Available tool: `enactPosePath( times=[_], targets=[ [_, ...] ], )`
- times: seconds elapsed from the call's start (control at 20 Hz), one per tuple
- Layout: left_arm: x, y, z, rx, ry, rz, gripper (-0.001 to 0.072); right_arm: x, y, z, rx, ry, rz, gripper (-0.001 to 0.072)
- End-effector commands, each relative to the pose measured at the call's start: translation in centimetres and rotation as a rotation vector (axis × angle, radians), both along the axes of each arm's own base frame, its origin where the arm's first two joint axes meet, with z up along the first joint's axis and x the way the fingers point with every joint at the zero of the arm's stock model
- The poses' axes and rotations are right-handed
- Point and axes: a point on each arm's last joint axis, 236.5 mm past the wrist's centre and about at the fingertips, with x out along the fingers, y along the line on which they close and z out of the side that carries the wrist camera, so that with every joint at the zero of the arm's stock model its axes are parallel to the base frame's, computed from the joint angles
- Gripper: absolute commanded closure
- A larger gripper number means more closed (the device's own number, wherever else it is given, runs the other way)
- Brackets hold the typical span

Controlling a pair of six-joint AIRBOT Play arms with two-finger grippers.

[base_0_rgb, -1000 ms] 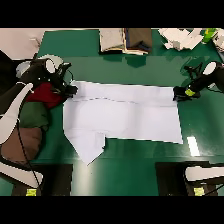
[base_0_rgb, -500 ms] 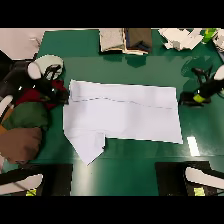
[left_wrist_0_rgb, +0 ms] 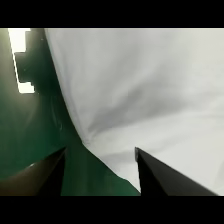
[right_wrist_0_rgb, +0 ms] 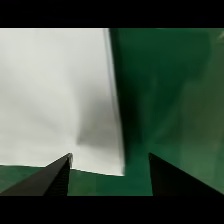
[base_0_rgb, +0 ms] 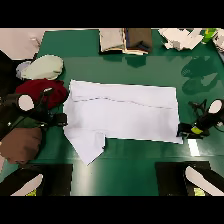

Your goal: Fold the shirts.

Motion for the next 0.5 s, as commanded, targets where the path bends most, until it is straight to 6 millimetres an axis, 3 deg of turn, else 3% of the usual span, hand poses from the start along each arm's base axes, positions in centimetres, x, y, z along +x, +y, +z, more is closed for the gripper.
enactPosePath(
  times=[0.0, 0.15, 0.25, 0.3, 0.45],
  targets=[
    [-0.3, -0.1, -0.3, -0.010, -0.007, 0.011, 0.0207, -0.7, 2.2, -1.3, 0.051, -0.005, -0.034, 0.0195],
    [-0.6, -0.1, -0.3, -0.009, 0.005, 0.008, 0.0207, 0.7, 2.9, -1.0, 0.037, -0.051, 0.000, 0.0333],
    [-1.7, 0.0, -0.5, -0.004, 0.051, -0.001, 0.0206, 1.7, 3.2, -0.4, 0.027, -0.078, 0.039, 0.0624],
    [-2.2, 0.0, -0.7, -0.002, 0.073, -0.003, 0.0206, 2.1, 3.4, 0.0, 0.025, -0.091, 0.052, 0.0699],
    [-3.8, -0.9, -2.4, -0.048, 0.123, 0.017, 0.0196, 3.0, 3.8, 0.6, 0.023, -0.117, 0.075, 0.0699]
  ],
)
